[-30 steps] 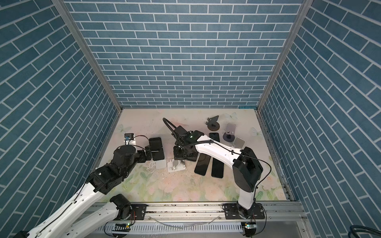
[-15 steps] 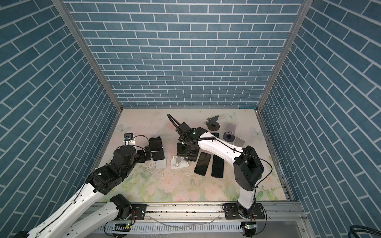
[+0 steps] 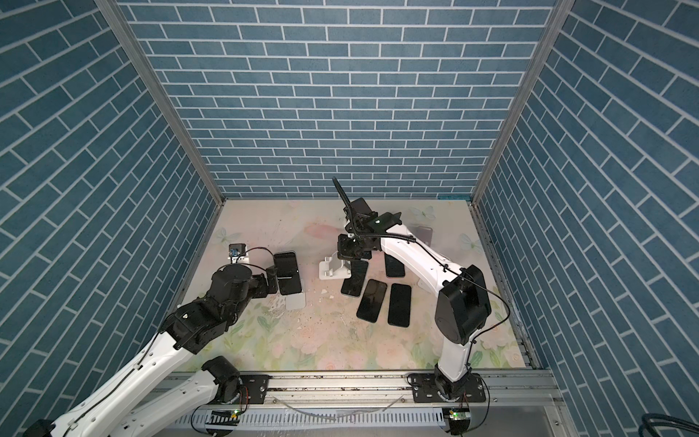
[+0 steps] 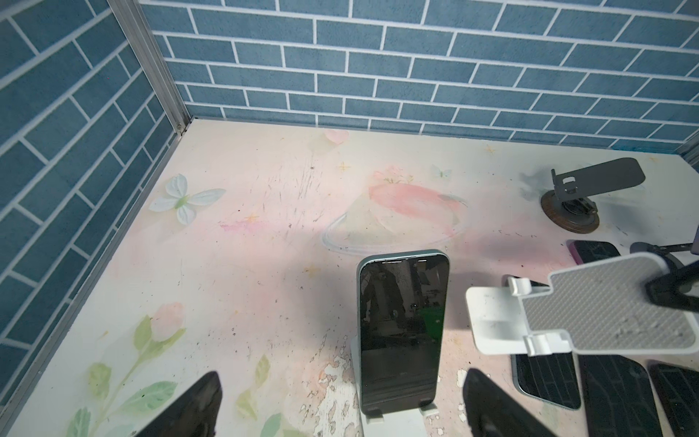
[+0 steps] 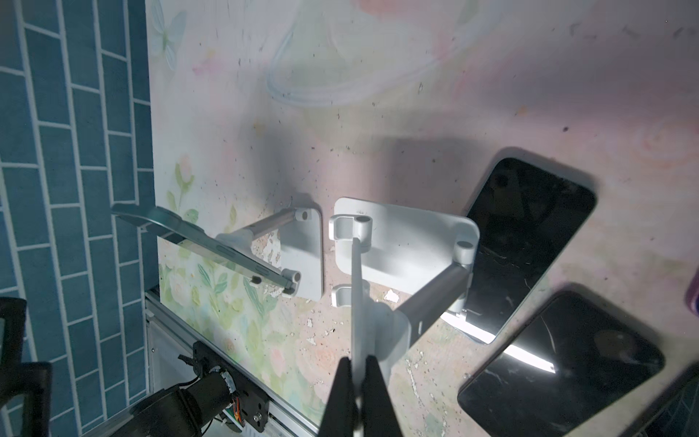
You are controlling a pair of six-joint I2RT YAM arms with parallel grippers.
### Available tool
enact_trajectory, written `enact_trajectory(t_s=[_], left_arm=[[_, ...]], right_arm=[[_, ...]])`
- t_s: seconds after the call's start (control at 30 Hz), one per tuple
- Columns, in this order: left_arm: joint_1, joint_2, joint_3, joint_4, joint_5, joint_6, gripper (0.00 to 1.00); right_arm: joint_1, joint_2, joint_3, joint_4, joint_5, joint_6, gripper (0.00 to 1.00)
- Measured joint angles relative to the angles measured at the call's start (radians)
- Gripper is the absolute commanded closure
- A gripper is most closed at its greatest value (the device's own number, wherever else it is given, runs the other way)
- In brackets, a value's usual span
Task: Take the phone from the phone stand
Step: 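Lift the empty white stand and carry it toward the far wall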
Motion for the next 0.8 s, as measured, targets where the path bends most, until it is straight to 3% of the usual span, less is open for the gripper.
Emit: enact_trajectory(t_s=[0.47,0.8], left_arm=[[0.0,0.062,0.039,0.001,-0.008,0.001,0.0],[0.0,0.105,0.057,0.001,-0.008,0.001,0.0]], right_arm=[[-0.183,0.198,0.249,-0.037,-0.063,-0.081,1.0],[-0.276,0.313,0.328,-0.045,-0.102,-0.098,1.0]])
